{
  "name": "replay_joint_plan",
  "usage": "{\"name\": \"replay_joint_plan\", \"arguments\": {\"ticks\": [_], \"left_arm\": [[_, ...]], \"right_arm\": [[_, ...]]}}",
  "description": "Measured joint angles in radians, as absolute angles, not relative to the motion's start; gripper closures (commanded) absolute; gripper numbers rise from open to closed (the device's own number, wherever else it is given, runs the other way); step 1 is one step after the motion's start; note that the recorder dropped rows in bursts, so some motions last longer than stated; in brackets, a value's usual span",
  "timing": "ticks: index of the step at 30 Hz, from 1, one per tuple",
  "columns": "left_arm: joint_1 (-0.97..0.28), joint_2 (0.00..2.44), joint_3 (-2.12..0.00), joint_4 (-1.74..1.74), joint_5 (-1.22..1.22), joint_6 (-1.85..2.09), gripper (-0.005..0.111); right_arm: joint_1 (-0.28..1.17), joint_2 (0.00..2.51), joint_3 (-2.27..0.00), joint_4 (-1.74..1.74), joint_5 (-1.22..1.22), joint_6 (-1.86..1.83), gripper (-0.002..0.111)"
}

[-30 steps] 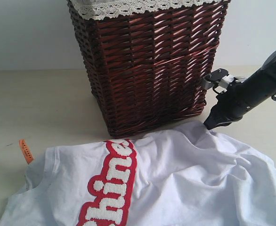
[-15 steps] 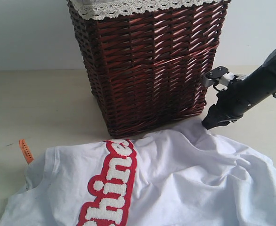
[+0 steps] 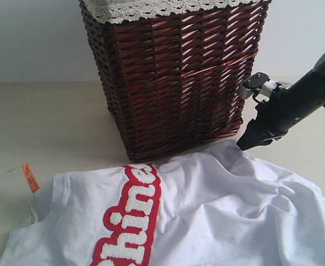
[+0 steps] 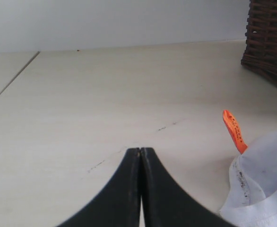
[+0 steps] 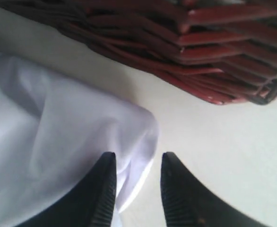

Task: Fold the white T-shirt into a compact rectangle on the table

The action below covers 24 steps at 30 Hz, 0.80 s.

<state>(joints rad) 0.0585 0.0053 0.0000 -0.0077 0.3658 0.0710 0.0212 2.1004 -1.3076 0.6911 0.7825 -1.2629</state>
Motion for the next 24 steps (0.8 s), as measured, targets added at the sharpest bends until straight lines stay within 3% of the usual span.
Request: {"name": "replay_joint_plan", "arguments": {"ticks": [10,18,24], "left_arm": [[0.058,0.005,0.0,-0.008,0.366,0.071,0.107],[0.058,0.005,0.0,-0.008,0.366,0.071,0.107],[0.058,0.005,0.0,-0.008,0.366,0.071,0.107]], "right_arm": [[0.021,2.14,-1.308,0.676,0.778,-1.254,0.078],[0.021,2.164,-1.314,0.687,0.781,-1.254,0.108],[0.021,2.164,-1.314,0.687,0.778,-1.252,0.108]]}}
